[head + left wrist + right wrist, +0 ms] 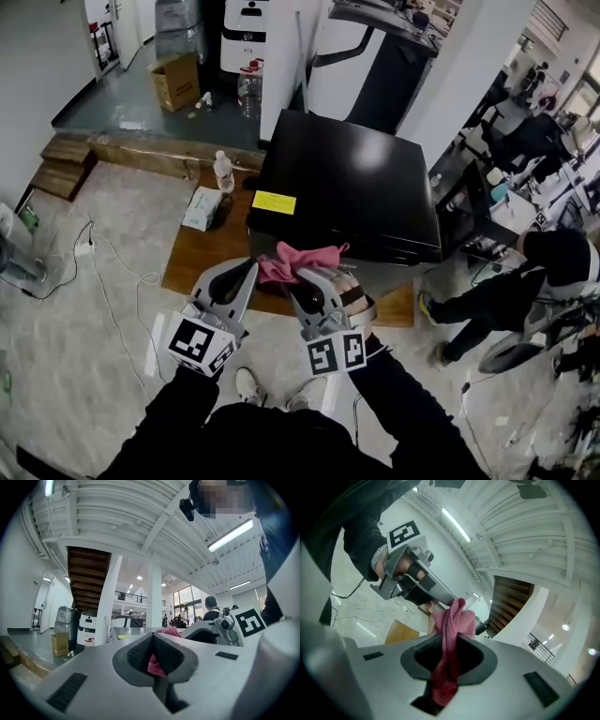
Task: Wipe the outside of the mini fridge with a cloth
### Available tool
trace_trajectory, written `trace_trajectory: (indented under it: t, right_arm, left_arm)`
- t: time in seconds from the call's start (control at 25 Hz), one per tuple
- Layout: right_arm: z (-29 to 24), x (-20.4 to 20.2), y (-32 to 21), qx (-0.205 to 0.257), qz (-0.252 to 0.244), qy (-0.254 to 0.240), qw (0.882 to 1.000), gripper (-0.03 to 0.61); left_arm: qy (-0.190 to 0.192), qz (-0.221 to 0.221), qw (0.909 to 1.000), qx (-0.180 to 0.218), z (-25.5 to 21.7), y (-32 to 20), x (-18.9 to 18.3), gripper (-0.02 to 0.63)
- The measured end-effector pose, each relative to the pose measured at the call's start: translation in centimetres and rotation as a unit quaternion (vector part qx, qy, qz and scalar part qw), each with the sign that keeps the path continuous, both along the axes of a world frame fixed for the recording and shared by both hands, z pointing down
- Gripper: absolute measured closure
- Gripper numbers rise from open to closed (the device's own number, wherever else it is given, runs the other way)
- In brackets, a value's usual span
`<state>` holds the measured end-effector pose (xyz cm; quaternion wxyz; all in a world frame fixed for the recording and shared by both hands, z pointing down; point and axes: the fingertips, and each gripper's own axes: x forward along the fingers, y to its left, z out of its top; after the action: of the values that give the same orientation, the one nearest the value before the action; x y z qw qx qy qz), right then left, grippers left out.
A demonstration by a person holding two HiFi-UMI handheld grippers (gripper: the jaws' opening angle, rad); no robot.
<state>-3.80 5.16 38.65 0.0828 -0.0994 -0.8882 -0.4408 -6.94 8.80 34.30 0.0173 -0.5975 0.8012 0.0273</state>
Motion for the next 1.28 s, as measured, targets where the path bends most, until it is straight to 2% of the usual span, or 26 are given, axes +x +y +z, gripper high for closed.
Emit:
trace_trajectory:
  t: [0.24,0.48,0.64,0.92,1.28]
  right_arm:
    - [4.1,-3.6,-0.6,0.069,0.051,0.018,0.996,0.491]
    - [6.1,-4.6,-2.2,0.123,0.093,0.018,0.988,0.491]
    - [8.7,-4.5,-2.4,0.121,0.097,0.02,0.988,0.491]
    - [14.9,-4.4,-3.1,0.113,0.101,0.064,0.986,0.491]
    - [19.5,-3.7,-3.5,0.118,0.089,0.082,0.986,0.491]
  left_arm:
    - [0.009,0.019,0.9997,-0.01,2.8,1.4,-1.6,0.607]
    - [0.016,0.045,0.9986,-0.023,5.6,1.0,-2.6,0.607]
    - [0.036,0.06,0.9971,-0.028,8.1,0.1,-2.8,0.607]
    - [0.076,0.09,0.9924,-0.034,12.2,-1.4,-2.4,0.607]
    - [0.093,0.093,0.9887,-0.072,17.4,-2.5,-1.5,0.607]
